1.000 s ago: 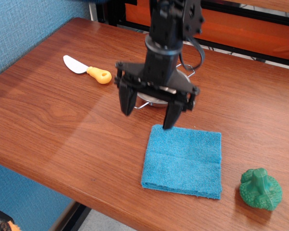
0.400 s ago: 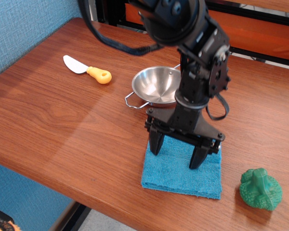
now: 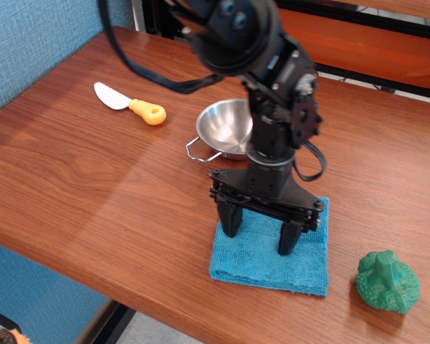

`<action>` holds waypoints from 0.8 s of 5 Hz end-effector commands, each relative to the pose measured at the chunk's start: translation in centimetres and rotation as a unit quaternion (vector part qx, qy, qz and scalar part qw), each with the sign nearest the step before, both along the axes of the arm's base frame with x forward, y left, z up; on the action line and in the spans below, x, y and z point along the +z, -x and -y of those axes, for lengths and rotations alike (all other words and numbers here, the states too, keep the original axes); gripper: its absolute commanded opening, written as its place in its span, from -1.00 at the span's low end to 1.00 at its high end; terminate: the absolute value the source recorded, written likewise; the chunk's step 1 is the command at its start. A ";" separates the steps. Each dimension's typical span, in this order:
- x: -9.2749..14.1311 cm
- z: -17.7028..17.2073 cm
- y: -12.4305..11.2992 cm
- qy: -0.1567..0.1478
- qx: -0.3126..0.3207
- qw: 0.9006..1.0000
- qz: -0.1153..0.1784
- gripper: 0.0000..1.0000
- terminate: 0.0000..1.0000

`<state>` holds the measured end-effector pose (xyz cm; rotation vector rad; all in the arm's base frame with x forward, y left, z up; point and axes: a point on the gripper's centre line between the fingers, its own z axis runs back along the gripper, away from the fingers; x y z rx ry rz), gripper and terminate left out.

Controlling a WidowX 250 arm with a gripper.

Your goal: Move blue cloth to the left towards the knife and table's edge.

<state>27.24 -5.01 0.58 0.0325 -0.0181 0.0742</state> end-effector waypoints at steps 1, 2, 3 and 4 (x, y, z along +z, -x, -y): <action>-0.1 -4.8 1.7 -0.027 -0.020 0.999 -0.026 1.00 -1.00; 0.0 -7.5 2.0 -0.039 -0.022 0.998 -0.040 1.00 -1.00; -0.4 -10.1 2.1 -0.052 -0.036 0.997 -0.051 1.00 -1.00; -1.4 -13.0 1.6 -0.048 -0.014 0.997 -0.056 1.00 -1.00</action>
